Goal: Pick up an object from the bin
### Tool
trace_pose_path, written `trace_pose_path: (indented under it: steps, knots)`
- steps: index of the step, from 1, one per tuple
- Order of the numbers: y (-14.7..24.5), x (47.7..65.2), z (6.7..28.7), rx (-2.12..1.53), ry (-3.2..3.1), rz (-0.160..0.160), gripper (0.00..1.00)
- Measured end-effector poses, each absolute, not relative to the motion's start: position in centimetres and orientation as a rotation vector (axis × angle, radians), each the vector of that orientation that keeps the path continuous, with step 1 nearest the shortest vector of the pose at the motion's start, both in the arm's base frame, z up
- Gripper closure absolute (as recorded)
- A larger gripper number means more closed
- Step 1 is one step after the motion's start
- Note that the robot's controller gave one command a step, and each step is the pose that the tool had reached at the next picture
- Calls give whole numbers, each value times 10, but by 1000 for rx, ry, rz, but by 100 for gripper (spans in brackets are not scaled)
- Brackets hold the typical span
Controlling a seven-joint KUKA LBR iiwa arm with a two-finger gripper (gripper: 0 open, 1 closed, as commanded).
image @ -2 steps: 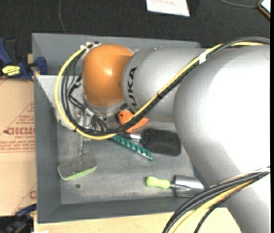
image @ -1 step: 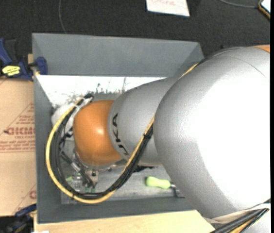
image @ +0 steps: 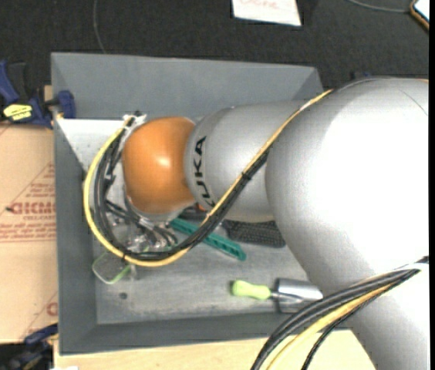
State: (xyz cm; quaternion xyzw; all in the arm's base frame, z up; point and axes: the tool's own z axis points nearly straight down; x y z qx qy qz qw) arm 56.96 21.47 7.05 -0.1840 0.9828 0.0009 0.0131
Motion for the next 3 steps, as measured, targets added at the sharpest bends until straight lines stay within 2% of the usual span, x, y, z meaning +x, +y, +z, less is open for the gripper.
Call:
trace_pose_path:
  steps: [1, 3]
  knots:
    - [230, 521, 71, 702, 3062, 1, 100]
    - [230, 520, 78, 703, 3063, 1, 100]
